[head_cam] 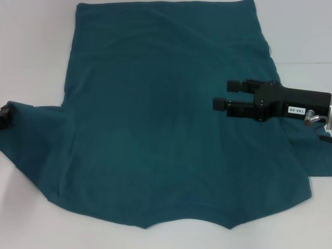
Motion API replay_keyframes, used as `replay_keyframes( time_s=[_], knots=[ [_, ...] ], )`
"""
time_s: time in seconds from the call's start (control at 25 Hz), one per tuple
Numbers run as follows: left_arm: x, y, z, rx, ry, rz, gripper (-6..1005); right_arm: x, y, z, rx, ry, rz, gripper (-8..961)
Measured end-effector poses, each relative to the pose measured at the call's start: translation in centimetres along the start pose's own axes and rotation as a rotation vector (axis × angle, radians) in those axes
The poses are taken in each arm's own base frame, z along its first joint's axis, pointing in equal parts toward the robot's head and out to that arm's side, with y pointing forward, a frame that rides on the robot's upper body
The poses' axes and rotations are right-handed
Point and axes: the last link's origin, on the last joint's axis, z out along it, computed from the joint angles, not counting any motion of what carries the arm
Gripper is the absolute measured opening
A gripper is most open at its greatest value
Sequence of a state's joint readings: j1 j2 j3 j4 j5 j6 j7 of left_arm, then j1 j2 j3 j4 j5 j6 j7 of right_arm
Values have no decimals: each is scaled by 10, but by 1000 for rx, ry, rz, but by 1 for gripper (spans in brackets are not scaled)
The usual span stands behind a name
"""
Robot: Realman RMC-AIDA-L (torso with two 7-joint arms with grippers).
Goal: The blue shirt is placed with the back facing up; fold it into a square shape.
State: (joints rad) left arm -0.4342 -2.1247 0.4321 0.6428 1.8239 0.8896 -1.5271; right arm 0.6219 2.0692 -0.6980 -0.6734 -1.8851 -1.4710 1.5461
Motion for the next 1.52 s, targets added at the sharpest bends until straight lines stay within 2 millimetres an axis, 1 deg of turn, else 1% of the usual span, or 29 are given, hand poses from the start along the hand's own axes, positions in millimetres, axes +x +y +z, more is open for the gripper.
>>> replay_keyframes(
  time_s=[0.24,0.72,0.92,1.24,1.4,1.52],
  knots=[
    [3,11,1,-69,6,-8,1,0,0,0,0,0,-1,866],
    [3,51,-7,-342,14,-49,1,0,-1,-2,4,2,-1,860],
    [-1,68,0,-391,11,-67,1,0,-1,-2,5,2,-9,857],
    [-18,104,15,-502,-14,-170,1,1,0,-3,1,3,-6,852],
    [-23,118,15,-569,-21,-132,127,3,0,-5,4,2,1,850],
    [-22,119,12,-586,0,-104,236,3,-1,-6,7,-5,3,849]
  ],
)
